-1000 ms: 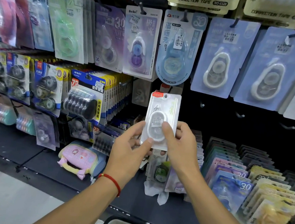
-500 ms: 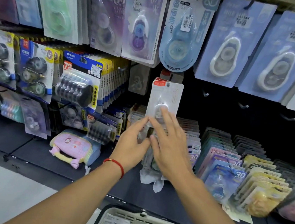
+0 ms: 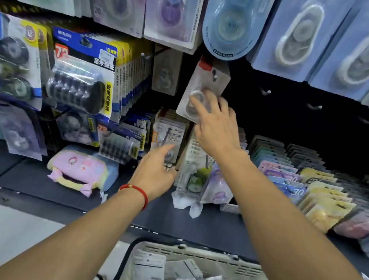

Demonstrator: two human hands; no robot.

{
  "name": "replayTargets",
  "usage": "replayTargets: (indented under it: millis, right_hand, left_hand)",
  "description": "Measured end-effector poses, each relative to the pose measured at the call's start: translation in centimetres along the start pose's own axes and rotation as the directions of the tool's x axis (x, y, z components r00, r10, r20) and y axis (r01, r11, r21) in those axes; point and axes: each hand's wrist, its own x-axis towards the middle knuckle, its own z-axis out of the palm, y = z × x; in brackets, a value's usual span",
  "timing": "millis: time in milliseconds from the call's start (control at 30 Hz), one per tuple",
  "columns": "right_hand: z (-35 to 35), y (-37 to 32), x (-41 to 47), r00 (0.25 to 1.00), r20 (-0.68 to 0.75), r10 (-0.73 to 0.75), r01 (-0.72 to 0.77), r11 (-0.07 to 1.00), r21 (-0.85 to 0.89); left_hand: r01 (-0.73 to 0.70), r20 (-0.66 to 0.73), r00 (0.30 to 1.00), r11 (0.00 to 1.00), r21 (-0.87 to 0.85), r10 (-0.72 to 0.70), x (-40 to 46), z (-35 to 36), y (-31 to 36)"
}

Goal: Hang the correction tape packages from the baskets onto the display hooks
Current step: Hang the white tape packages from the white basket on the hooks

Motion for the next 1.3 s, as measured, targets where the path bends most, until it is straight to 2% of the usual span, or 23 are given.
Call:
replayTargets:
  millis: [67,167,267,333,400,433,500,567,667,733,833,900,967,1000,1067,1133,1167,1200,1233,1267,1300]
  right_hand:
    - [-0.1,-0.4,-0.5,1.000,0.015,0.010,-0.010,1.000,0.015]
    - [0.0,-0.4,-3.4,0.998,0.032,0.050,-0.053,0.992,0.117]
    - [1.0,0.2,-9.0,0.994,0.092,0.059,-0.081,0.964,0.253]
    - [2.1,0.7,-13.8,0.979,0.198,0.048,-0.122,0.918,0.377]
    - [3.3,0.9,-18.9,0.919,0.395,-0.013,-0.180,0.875,0.449]
    - [4.0,0.7,-21.3,0.861,0.505,-0.061,-0.203,0.870,0.450]
    - [5.3,0.0,-25.6,0.684,0.719,-0.123,-0.229,0.900,0.372]
    - [6.7,-1.1,-29.3,0.558,0.823,-0.104,-0.219,0.939,0.267]
    - [8.7,-3.0,-34.1,0.479,0.878,0.018,-0.337,0.927,0.165]
    - [9.6,-4.1,-36.4,0.426,0.902,0.063,-0.450,0.880,0.152]
    - [10.4,-4.6,-38.0,0.455,0.885,0.093,-0.619,0.748,0.240]
    - [10.4,-4.1,-37.9,0.493,0.865,0.095,-0.708,0.622,0.335]
    - [9.6,-3.4,-37.3,0.535,0.837,0.118,-0.762,0.494,0.417]
    - [9.1,-3.1,-37.0,0.575,0.806,0.141,-0.762,0.452,0.464]
    - [7.9,-2.9,-36.3,0.674,0.720,0.168,-0.715,0.394,0.577]
    - [6.7,-3.2,-35.6,0.733,0.667,0.134,-0.674,0.269,0.688]
    - [6.3,-3.4,-35.4,0.746,0.656,0.114,-0.665,0.190,0.723]
    - [5.8,-3.7,-35.1,0.754,0.648,0.109,-0.657,0.124,0.744]
    - [5.4,-3.8,-34.7,0.762,0.635,0.127,-0.646,0.087,0.758]
    - [5.1,-3.9,-34.4,0.764,0.626,0.157,-0.640,0.062,0.766]
    - [5.0,-4.0,-34.2,0.753,0.630,0.188,-0.644,0.017,0.765]
  left_hand:
    - [0.031,0.063,0.997,0.997,0.073,-0.036,-0.1,-0.2,-0.5]
    - [0.051,0.256,0.962,0.982,0.184,-0.098,-0.8,-0.6,-1.1]
    - [-0.047,0.480,0.861,0.913,0.404,-0.168,-2.4,-1.1,-1.7]
    - [-0.159,0.588,0.777,0.834,0.528,-0.224,-4.2,-1.1,-2.3]
    - [-0.256,0.644,0.712,0.751,0.609,-0.280,-6.2,-0.6,-3.7]
    - [-0.292,0.653,0.692,0.708,0.643,-0.308,-7.3,-0.2,-4.6]
    - [-0.298,0.645,0.670,0.662,0.687,-0.368,-9.2,0.6,-6.7]
    - [-0.201,0.606,0.688,0.698,0.688,-0.399,-11.6,1.7,-8.7]
    - [0.055,0.470,0.801,0.829,0.557,-0.370,-16.5,4.8,-11.1]
    - [0.105,0.370,0.857,0.824,0.556,-0.358,-20.4,7.6,-12.3]
    - [0.069,0.280,0.900,0.744,0.665,-0.334,-24.2,10.3,-13.1]
    - [0.097,0.216,0.931,0.770,0.630,-0.295,-24.7,10.7,-12.9]
    - [0.117,0.153,0.961,0.840,0.530,-0.230,-24.6,10.8,-12.1]
    - [0.153,0.120,0.967,0.886,0.438,-0.226,-24.4,10.9,-11.3]
    - [0.307,0.103,0.941,0.940,0.145,-0.323,-23.9,11.3,-9.2]
    - [0.498,0.118,0.867,0.850,-0.175,-0.484,-23.2,11.5,-7.2]
    - [0.546,0.090,0.834,0.792,-0.274,-0.544,-23.0,11.7,-6.8]
    - [0.539,0.013,0.829,0.794,-0.280,-0.559,-22.9,11.6,-6.7]
    - [0.487,-0.106,0.852,0.851,-0.199,-0.512,-22.8,11.3,-6.8]
    - [0.412,-0.198,0.885,0.907,-0.086,-0.421,-22.8,11.0,-7.0]
    - [0.322,-0.218,0.924,0.947,0.007,-0.313,-22.9,10.7,-7.2]
